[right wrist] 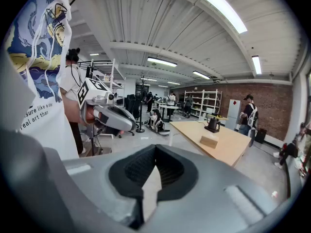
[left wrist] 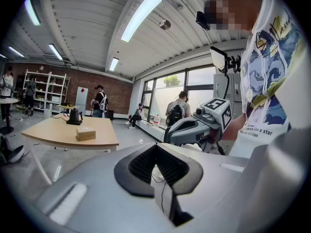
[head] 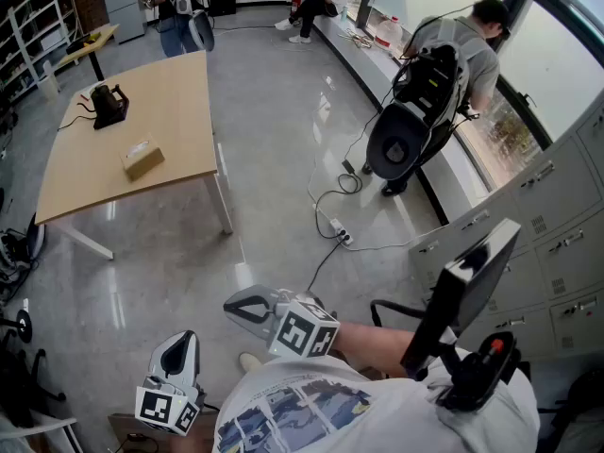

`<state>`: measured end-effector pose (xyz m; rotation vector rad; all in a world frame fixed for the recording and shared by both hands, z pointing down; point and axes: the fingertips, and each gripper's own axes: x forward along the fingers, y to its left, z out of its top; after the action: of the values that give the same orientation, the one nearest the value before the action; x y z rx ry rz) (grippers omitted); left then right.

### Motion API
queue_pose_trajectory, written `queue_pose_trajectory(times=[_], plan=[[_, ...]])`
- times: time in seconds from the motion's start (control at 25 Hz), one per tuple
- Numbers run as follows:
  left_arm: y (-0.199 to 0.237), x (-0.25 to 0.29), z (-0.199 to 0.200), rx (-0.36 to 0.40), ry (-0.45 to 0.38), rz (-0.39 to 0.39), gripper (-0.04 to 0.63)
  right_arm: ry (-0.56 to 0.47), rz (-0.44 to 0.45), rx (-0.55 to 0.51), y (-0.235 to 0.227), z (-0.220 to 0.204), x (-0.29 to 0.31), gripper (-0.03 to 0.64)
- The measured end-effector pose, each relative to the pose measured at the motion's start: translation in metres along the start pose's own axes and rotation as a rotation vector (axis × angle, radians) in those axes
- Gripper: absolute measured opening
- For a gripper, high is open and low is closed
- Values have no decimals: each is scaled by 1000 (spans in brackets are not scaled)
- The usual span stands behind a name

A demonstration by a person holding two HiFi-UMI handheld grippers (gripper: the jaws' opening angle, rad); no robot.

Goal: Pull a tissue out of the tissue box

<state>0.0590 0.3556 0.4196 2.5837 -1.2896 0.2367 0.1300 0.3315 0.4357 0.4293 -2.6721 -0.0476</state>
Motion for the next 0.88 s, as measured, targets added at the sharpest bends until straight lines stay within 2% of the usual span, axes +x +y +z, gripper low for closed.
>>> queue_pose_trajectory(times=[0.28, 0.48, 0.72, 0.88], plan=[[6, -12, -3, 18, 4, -54, 5, 7, -6, -10, 7, 7, 14, 3], [15, -15, -11, 24, 3, -112, 5, 8, -55, 26, 9, 6, 21, 3], [18, -40, -21, 14, -7, -156, 5, 16, -58, 53, 35, 11, 34, 3], [30, -55, -32, 19, -1, -148, 5, 25, -50, 47, 48, 19, 48, 3]])
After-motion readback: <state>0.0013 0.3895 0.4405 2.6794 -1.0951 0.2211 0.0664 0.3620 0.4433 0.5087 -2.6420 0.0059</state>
